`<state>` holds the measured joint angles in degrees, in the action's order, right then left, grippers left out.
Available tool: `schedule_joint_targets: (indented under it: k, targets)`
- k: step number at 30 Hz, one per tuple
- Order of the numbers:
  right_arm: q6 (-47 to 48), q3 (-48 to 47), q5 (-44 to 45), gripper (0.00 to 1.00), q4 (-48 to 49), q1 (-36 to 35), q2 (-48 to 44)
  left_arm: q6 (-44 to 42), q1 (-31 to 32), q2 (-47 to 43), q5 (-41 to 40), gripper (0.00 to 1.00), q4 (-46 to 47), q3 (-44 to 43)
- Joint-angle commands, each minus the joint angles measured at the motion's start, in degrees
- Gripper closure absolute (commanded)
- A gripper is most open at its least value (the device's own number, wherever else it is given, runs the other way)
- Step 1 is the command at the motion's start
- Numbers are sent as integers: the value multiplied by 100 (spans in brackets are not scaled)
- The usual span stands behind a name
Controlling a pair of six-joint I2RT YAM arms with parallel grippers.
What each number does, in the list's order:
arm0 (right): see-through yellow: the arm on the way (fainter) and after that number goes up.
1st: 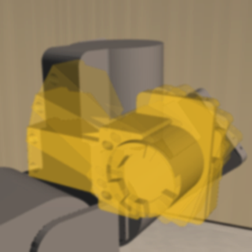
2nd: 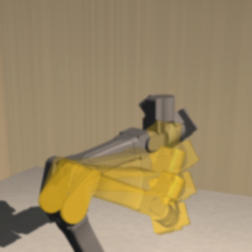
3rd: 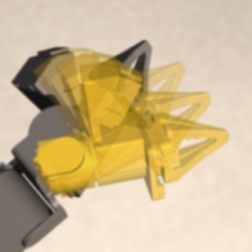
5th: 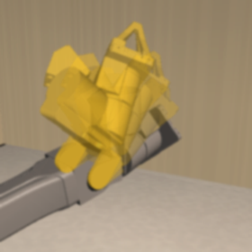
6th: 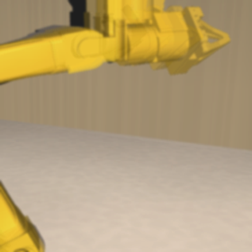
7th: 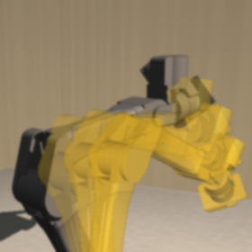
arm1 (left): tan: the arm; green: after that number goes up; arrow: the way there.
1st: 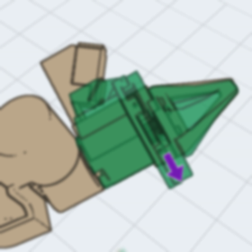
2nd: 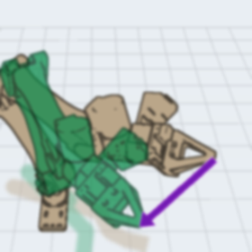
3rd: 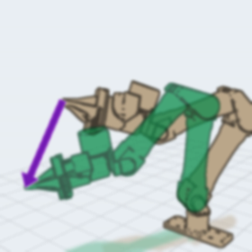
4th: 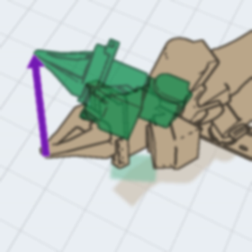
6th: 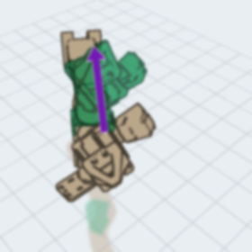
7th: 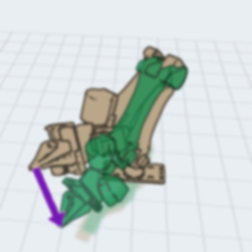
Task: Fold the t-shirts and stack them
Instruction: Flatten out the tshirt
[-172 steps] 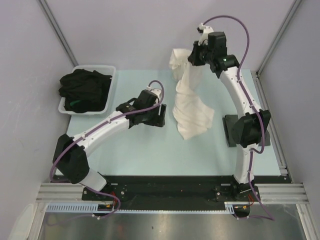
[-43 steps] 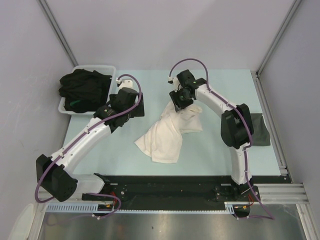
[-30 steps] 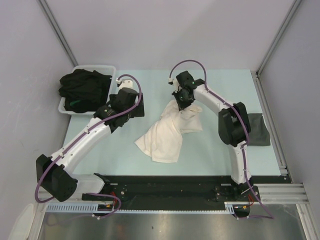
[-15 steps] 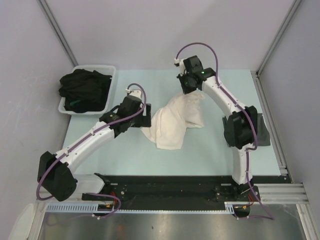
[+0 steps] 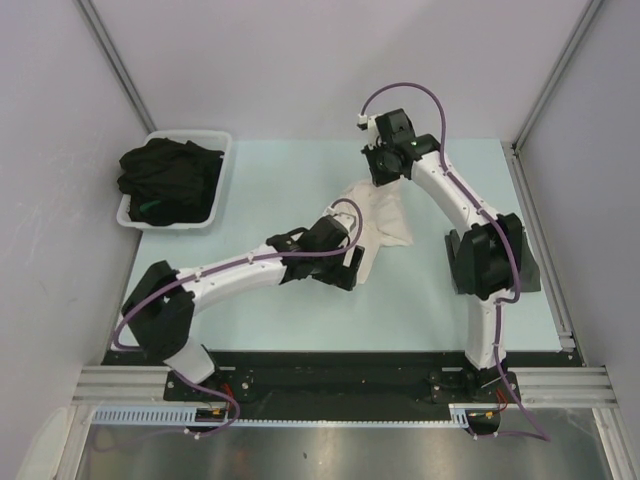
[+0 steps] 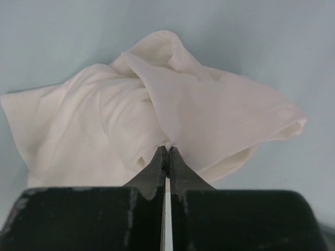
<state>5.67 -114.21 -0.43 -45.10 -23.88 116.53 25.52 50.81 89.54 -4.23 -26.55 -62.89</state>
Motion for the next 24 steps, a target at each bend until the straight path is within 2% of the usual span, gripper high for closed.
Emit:
schedule_joint_targets:
  k: [1, 10, 24]
  targets:
    - [-75, 153, -1, 98, 37, 6, 151, 6, 131, 344, 124, 5, 369, -522]
    - [-259, 329, -159, 86, 124, 287, 142, -117, 228, 1266, 142, 5, 624, -847]
    - [-532, 444, -827, 83, 239, 841, 28, -617, 254, 2471, 10, 6, 554, -1735]
